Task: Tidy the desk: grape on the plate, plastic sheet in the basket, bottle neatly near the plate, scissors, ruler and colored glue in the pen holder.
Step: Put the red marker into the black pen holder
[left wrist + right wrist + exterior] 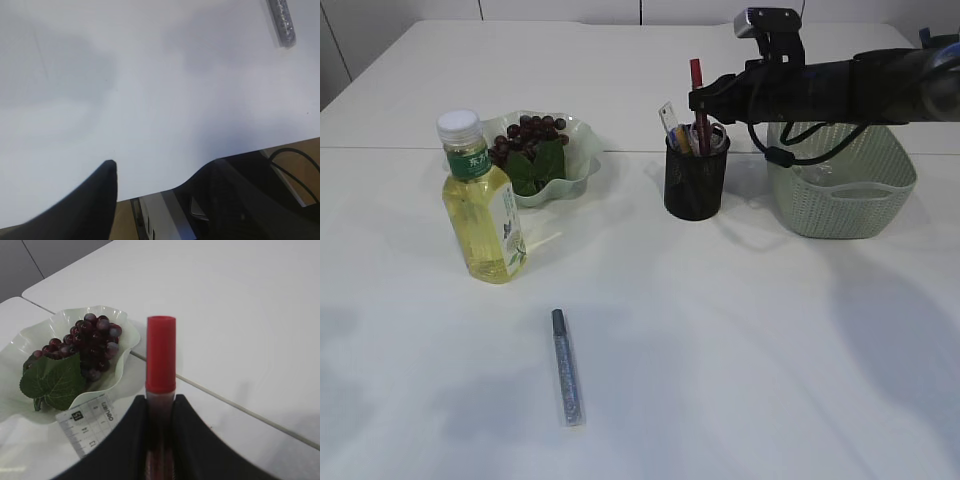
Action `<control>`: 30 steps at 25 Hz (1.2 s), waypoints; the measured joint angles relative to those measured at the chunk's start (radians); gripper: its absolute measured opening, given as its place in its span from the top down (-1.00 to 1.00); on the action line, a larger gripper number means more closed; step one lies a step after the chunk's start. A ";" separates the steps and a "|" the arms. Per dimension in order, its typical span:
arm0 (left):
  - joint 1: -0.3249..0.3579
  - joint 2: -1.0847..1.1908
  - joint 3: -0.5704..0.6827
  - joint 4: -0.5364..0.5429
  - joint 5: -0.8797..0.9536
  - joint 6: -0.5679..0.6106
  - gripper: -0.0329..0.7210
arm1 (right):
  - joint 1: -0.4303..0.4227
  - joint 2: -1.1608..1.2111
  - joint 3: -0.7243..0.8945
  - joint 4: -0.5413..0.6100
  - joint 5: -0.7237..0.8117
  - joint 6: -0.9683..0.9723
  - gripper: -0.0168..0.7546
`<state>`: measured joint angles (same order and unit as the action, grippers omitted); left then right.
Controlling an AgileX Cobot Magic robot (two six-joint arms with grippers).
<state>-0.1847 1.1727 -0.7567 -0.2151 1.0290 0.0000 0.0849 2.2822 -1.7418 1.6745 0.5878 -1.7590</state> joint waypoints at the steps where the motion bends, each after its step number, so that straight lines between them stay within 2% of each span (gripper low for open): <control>1: 0.000 0.000 0.000 0.000 0.000 0.000 -0.24 | 0.000 0.000 0.000 0.000 0.000 0.000 0.56; 8: 0.000 0.000 0.000 0.000 0.000 0.000 -0.24 | 0.000 0.000 0.000 0.000 0.050 -0.001 0.08; 13: 0.000 0.000 0.000 -0.002 0.000 0.000 -0.24 | 0.000 -0.002 0.000 0.000 0.085 0.005 0.02; 16: 0.000 0.000 0.000 -0.002 0.000 0.000 -0.24 | 0.000 -0.019 0.000 -0.037 0.083 0.077 0.01; 19: 0.000 0.000 0.000 -0.002 0.002 0.000 -0.24 | 0.000 -0.068 0.000 -0.212 0.072 0.279 0.01; 25: 0.000 0.000 0.000 -0.002 0.002 0.000 -0.24 | 0.012 -0.202 0.000 -0.799 0.129 0.846 0.01; 30: 0.000 0.000 0.000 -0.002 0.002 0.000 -0.24 | 0.058 -0.314 0.000 -1.052 0.255 1.173 0.01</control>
<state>-0.1847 1.1727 -0.7567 -0.2174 1.0307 0.0000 0.1433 1.9681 -1.7418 0.6230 0.8424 -0.5864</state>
